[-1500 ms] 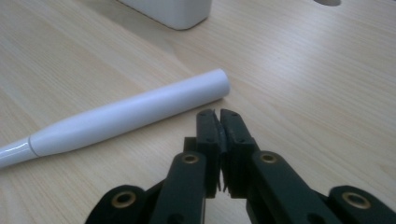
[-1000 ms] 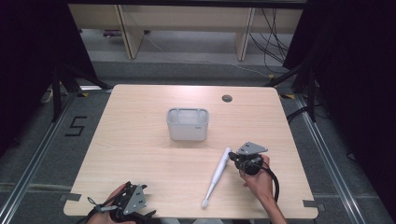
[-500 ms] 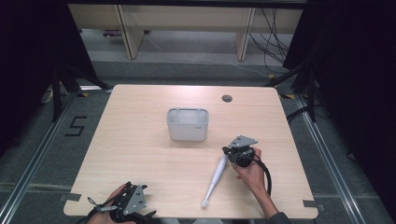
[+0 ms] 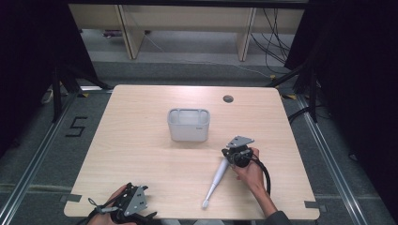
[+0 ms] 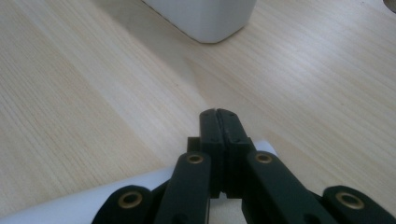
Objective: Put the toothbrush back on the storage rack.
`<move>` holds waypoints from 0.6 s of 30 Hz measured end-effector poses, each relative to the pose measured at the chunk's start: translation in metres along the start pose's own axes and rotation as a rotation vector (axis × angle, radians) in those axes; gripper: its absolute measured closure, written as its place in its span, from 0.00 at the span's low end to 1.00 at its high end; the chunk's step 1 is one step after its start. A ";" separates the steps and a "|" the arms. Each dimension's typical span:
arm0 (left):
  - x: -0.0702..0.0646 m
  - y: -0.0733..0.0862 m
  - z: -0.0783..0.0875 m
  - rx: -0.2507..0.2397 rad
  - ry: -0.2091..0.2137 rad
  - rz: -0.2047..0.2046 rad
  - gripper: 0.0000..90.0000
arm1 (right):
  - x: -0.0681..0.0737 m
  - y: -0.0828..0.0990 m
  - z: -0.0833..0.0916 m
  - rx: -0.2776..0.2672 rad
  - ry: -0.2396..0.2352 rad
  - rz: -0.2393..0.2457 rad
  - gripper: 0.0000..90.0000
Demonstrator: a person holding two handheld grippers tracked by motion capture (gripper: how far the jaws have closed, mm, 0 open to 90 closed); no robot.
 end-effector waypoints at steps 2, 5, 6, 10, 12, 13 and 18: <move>0.000 0.000 0.000 -0.002 0.013 -0.002 0.17 | -0.001 0.000 0.000 0.002 -0.004 0.003 1.00; 0.000 0.000 0.000 0.000 0.001 -0.003 0.17 | -0.002 0.002 0.002 0.020 -0.005 -0.012 1.00; 0.000 0.000 0.000 -0.006 0.017 -0.003 0.17 | -0.003 0.003 0.002 0.011 -0.005 -0.015 1.00; 0.000 0.000 0.000 -0.005 0.019 -0.001 0.17 | -0.005 0.006 0.006 0.026 -0.008 -0.016 1.00; 0.000 0.000 0.000 0.002 0.007 -0.005 0.17 | -0.006 0.007 0.009 0.033 -0.006 -0.024 1.00; 0.000 0.000 0.000 0.002 0.004 -0.005 0.17 | -0.006 0.008 0.010 0.036 -0.006 -0.029 0.99; 0.000 0.000 0.000 0.001 0.007 -0.005 0.17 | -0.007 0.013 0.011 0.031 -0.004 -0.031 0.99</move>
Point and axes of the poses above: each handheld gripper's, and its own axes: z roughly backward along the jaws, y roughly out of its underside, x roughly to its left, the point moved 3 cm from there along -z, roughly forward along the jaws, and after that the axes turned 13 degrees about -z, right-handed, at the moved point
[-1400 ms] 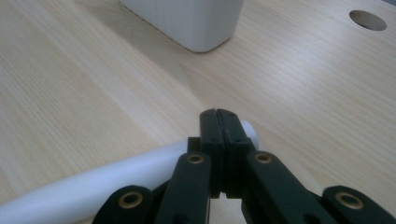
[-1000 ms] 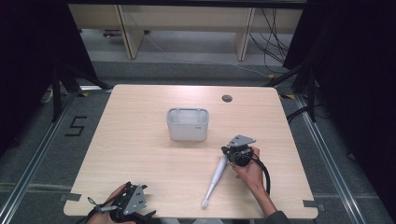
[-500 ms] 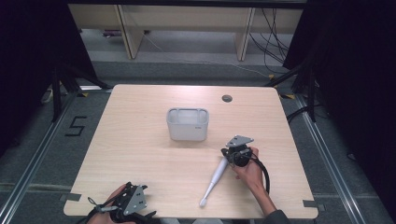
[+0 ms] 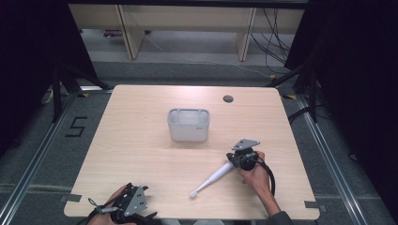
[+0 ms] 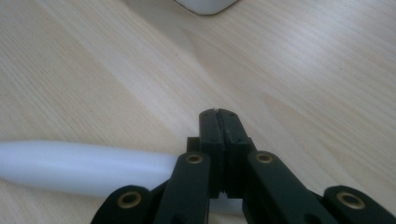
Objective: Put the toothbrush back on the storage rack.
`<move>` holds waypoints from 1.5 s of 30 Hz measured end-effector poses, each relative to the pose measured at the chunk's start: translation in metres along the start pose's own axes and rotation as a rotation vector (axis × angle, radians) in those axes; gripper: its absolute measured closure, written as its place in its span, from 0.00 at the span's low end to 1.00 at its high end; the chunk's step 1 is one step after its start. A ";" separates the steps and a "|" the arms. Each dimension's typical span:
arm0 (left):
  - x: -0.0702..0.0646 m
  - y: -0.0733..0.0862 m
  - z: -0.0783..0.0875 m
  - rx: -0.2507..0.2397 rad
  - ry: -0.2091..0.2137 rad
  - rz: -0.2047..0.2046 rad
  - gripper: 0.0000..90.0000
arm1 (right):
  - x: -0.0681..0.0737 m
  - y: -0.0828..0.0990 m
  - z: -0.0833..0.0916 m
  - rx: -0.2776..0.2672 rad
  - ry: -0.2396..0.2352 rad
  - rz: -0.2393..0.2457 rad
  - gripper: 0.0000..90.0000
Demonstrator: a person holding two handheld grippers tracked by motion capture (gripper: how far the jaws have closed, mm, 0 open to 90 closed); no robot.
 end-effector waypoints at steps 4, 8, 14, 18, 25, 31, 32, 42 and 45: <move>0.000 0.000 0.000 -0.003 -0.001 0.003 0.17 | 0.001 0.003 0.004 0.021 0.006 -0.002 0.99; 0.001 0.000 0.000 0.001 -0.004 0.003 0.17 | 0.003 0.005 0.007 0.031 0.011 0.012 0.99; 0.000 0.000 0.000 0.004 -0.004 0.000 0.17 | 0.005 0.009 0.012 0.055 0.019 0.028 0.99; 0.001 0.001 0.000 0.005 -0.005 0.001 0.17 | 0.006 0.012 0.015 0.083 0.000 0.024 0.99; 0.001 0.000 0.000 -0.001 0.004 0.002 0.17 | 0.005 0.018 0.020 0.053 0.015 0.018 0.98; 0.001 0.000 0.000 0.001 -0.001 0.000 0.17 | 0.006 0.025 0.031 0.083 0.006 -0.010 0.98; 0.001 0.000 0.000 -0.003 0.013 0.000 0.17 | 0.007 0.027 0.030 0.059 0.013 -0.014 0.98; 0.000 0.000 0.000 0.005 -0.003 -0.002 0.17 | 0.009 0.038 0.043 0.092 0.009 -0.003 0.98; 0.001 0.001 0.000 0.001 0.010 0.000 0.17 | 0.012 0.042 0.046 0.102 0.001 -0.011 0.98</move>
Point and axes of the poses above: each handheld gripper's, and its own axes: z roughly backward along the jaws, y roughly out of its underside, x roughly to its left, the point moved 3 cm from there along -z, roughly forward along the jaws, and after that the axes turned 13 degrees about -z, right-handed, at the moved point
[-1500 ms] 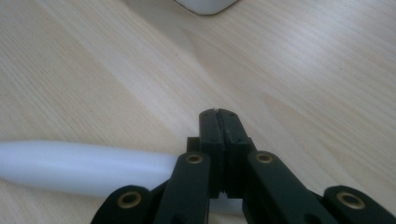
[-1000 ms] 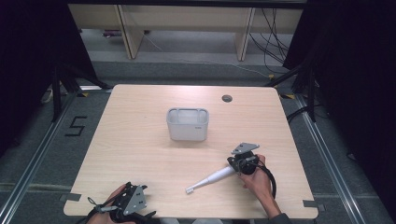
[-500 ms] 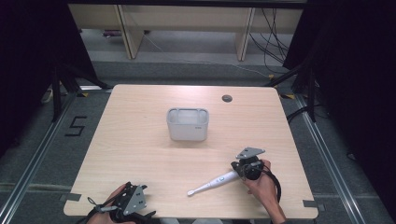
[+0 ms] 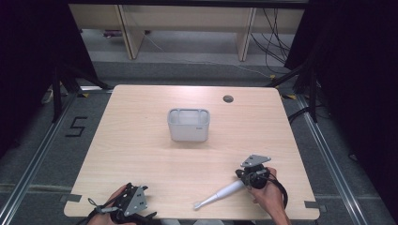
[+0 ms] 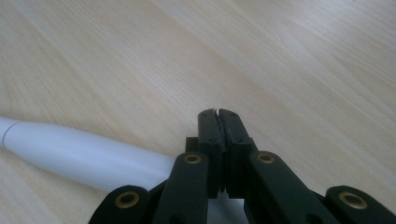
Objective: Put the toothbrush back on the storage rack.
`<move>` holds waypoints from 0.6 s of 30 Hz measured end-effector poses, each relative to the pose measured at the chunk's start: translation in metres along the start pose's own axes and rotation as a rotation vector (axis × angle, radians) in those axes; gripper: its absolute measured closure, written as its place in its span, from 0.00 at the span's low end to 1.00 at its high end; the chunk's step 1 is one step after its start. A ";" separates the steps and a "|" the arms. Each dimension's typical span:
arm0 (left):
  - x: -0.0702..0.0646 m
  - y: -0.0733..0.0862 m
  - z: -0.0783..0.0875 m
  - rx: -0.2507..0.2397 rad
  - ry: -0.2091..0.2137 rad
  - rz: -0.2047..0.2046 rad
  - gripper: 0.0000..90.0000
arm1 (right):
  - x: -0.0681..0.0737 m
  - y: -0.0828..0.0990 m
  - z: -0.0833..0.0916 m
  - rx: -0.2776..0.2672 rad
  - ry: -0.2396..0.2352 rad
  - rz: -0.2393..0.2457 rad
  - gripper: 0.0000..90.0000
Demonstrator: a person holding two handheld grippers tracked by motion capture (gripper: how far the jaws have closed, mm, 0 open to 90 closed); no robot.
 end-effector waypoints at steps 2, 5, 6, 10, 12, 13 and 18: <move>0.000 0.000 0.000 0.004 -0.016 0.000 0.17 | -0.001 0.003 0.001 0.002 -0.001 0.021 0.98; 0.000 0.000 0.000 0.001 0.001 -0.001 0.17 | 0.001 0.007 0.004 -0.022 0.009 0.003 0.98; 0.000 0.000 0.000 0.001 0.001 -0.001 0.17 | 0.000 0.007 0.006 -0.016 0.007 0.012 0.98; 0.000 0.000 0.000 0.001 0.001 -0.001 0.17 | -0.001 0.012 0.010 -0.004 0.004 0.014 0.98; 0.000 0.000 0.000 -0.001 -0.001 0.002 0.17 | 0.000 0.014 0.010 -0.027 0.012 0.008 0.98; 0.000 0.000 0.000 -0.004 0.000 0.003 0.17 | 0.001 0.015 0.012 0.001 0.009 -0.007 0.98; -0.001 0.000 -0.001 -0.012 0.003 0.004 0.17 | 0.002 0.019 0.016 -0.001 0.002 0.020 0.98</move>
Point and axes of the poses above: each handheld gripper's, and its own axes: z roughly backward along the jaws, y roughly out of its underside, x roughly to its left, the point moved 3 cm from there along -z, roughly forward along the jaws, and after that the axes turned 13 degrees about -z, right-handed, at the moved point
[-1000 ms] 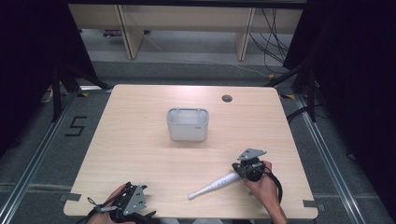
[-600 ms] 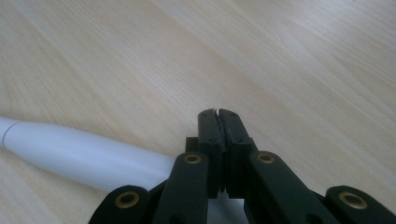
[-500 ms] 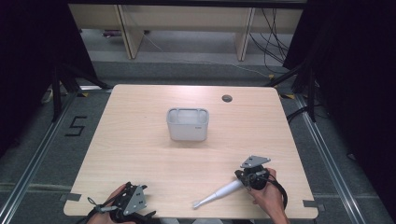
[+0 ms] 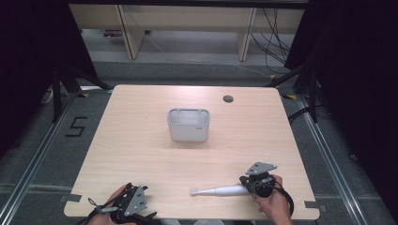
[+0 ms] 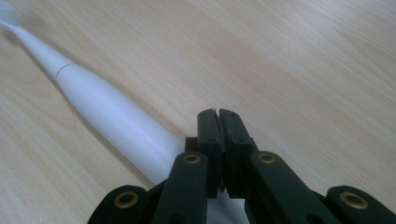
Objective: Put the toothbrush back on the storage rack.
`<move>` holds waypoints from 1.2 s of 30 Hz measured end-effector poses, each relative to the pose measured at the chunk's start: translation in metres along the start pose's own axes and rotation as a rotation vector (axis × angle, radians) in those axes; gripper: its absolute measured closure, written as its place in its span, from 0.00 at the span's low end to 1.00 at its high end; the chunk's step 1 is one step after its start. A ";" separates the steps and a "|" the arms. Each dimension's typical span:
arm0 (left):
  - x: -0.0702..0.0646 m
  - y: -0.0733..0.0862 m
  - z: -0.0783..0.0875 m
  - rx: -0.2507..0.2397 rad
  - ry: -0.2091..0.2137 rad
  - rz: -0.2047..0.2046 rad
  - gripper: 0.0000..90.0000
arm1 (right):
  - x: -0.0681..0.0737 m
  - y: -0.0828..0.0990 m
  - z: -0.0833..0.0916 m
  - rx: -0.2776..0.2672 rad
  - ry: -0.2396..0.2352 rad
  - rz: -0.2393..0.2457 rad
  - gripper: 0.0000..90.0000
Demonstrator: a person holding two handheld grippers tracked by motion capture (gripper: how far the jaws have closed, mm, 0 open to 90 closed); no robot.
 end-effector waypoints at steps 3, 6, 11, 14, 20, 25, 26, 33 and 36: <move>0.000 0.000 0.000 0.006 0.002 -0.005 0.17 | 0.001 0.003 0.002 0.004 -0.003 -0.011 0.97; 0.000 0.000 0.000 0.004 0.000 -0.003 0.17 | 0.003 0.005 0.005 -0.004 0.004 -0.012 0.97; 0.000 0.000 0.000 0.003 0.000 -0.003 0.17 | 0.005 0.009 0.007 -0.004 -0.006 0.007 0.97; 0.001 0.001 0.000 0.009 0.003 -0.003 0.17 | 0.008 0.011 0.010 0.013 0.001 -0.015 0.96; 0.001 0.000 0.000 0.008 0.000 -0.003 0.17 | 0.010 0.010 0.013 0.003 0.006 -0.025 0.93; 0.002 0.001 0.001 0.006 -0.003 0.004 0.17 | 0.011 0.010 0.018 0.049 -0.008 -0.030 0.84; 0.002 0.001 0.001 0.008 -0.006 0.006 0.17 | 0.011 0.009 0.018 0.047 -0.009 -0.023 0.82; 0.001 0.001 0.000 0.010 0.000 0.002 0.17 | 0.018 -0.008 0.023 0.049 0.004 0.003 0.69; 0.002 0.001 0.000 0.013 -0.001 0.000 0.17 | 0.022 -0.013 0.025 0.078 -0.011 0.025 0.66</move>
Point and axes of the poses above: each handheld gripper's, and its own axes: z roughly backward along the jaws, y roughly out of its underside, x roughly to its left, the point moved 3 cm from there along -z, roughly forward along the jaws, and after that the axes turned 13 degrees about -z, right-handed, at the moved point
